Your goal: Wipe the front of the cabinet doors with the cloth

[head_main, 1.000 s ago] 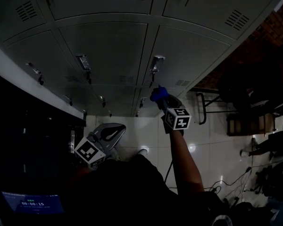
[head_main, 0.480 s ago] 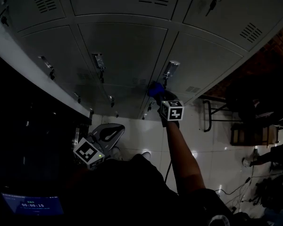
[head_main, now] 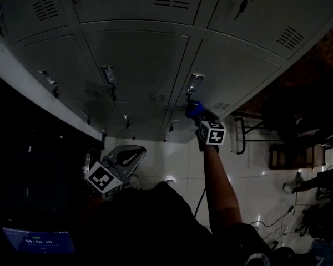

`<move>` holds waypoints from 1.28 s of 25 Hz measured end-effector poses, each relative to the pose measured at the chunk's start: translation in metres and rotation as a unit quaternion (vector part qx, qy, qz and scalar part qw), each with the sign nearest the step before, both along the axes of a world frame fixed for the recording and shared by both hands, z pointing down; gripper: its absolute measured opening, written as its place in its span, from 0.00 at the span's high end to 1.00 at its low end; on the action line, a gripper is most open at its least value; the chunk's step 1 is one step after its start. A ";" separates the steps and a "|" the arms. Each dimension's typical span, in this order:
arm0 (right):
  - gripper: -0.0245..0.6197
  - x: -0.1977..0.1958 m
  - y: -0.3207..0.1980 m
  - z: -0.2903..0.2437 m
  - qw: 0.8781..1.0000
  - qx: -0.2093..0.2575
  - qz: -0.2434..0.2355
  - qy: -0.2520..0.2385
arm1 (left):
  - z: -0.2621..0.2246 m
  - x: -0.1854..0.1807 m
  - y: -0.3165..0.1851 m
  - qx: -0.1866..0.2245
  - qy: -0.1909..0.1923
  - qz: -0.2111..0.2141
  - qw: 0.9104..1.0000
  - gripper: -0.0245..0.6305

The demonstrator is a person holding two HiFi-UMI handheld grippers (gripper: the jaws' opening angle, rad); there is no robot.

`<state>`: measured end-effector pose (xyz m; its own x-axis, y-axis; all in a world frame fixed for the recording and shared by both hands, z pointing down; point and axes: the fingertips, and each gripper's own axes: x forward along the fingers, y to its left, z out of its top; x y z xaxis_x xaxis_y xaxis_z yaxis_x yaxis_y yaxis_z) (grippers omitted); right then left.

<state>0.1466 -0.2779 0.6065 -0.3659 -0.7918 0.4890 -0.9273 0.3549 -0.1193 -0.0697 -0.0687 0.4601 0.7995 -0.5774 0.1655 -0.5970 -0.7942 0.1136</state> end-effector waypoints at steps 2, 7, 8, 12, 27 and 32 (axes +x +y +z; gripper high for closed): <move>0.85 0.021 -0.001 -0.001 1.000 0.000 0.017 -0.002 | -0.004 0.010 -0.002 0.003 0.007 0.008 1.000 0.96; 0.85 0.082 -0.001 -0.001 0.997 -0.007 0.074 0.001 | -0.001 0.030 -0.005 0.005 0.006 0.028 1.000 0.96; 0.85 0.095 -0.001 0.000 0.996 -0.008 0.089 0.002 | -0.001 0.033 -0.006 0.007 0.007 0.030 0.999 0.96; 0.85 0.147 0.001 0.009 0.990 -0.018 0.136 0.020 | -0.004 0.046 -0.007 0.007 0.006 0.039 0.999 0.96; 0.85 0.157 0.029 -0.022 0.991 0.033 0.126 -0.002 | 0.002 0.066 -0.012 -0.007 0.012 0.047 0.999 0.96; 0.85 0.097 0.060 -0.073 0.994 0.091 0.054 0.001 | -0.001 0.065 -0.015 0.000 0.016 0.052 0.999 0.96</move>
<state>0.2440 -0.2181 0.5330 -0.2733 -0.9021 0.3339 -0.9613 0.2691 -0.0599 -0.0045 -0.0838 0.4586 0.8600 -0.4910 0.1391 -0.5074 -0.8518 0.1303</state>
